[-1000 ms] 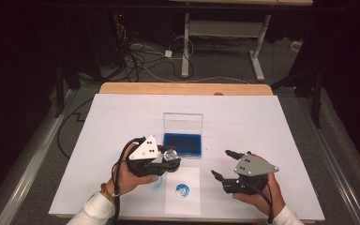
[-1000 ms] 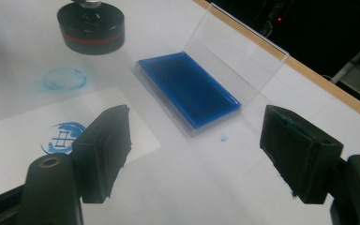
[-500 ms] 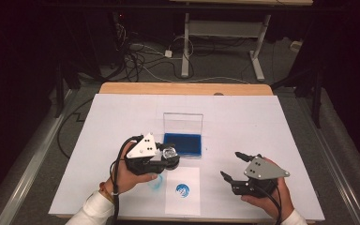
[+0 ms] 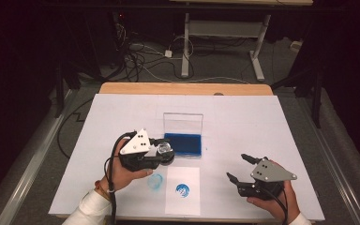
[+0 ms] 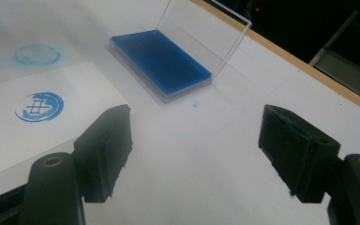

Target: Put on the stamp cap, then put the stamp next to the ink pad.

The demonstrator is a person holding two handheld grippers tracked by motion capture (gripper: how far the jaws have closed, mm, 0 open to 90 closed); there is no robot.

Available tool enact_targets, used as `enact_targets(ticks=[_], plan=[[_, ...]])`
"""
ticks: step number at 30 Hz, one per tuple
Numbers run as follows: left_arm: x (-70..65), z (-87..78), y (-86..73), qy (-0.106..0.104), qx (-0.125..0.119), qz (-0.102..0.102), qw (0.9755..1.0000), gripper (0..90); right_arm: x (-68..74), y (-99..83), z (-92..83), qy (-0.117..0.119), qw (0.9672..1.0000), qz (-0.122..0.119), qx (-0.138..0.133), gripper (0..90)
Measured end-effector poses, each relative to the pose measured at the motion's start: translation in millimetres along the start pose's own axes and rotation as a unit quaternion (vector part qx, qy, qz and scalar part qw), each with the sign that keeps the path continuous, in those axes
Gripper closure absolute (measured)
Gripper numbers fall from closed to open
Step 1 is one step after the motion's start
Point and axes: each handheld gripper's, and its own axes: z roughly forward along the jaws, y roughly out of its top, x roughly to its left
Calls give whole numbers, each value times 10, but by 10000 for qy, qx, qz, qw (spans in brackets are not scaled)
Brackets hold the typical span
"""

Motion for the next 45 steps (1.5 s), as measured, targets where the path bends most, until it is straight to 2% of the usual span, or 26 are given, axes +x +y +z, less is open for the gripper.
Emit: enact_targets(ticks=[4,7,11,13,19,24,27,32,35,45], plan=[[60,-39,-9,91,-27,-55,9999,541,-13,-35,-25,-13,10000,54,12,259],[109,-44,-29,229,46,-64,9997,541,-20,-59,-38,11,9999,99,38,257],[187,-54,-68,305,85,-164,9994,541,-29,-85,-66,-2,9999,148,49,255],[226,-53,-87,422,131,-196,9988,542,-37,-104,-77,-12,9998,179,62,254],[384,-20,-176,476,178,-422,9978,541,-74,-121,-89,-62,9997,235,44,254],[479,7,-233,592,287,-502,9966,541,-60,-111,-85,-52,9997,228,30,253],[536,9,-259,624,250,-575,9961,541,-50,-117,-78,-30,9998,202,64,253],[638,55,-319,715,348,-704,9943,541,-48,-116,-80,-43,9997,218,75,254],[708,116,-366,689,423,-834,9932,541,-42,-119,-79,-35,9998,189,94,254],[867,344,-478,746,833,-918,9895,541,-37,-133,-53,7,9997,203,154,254]])
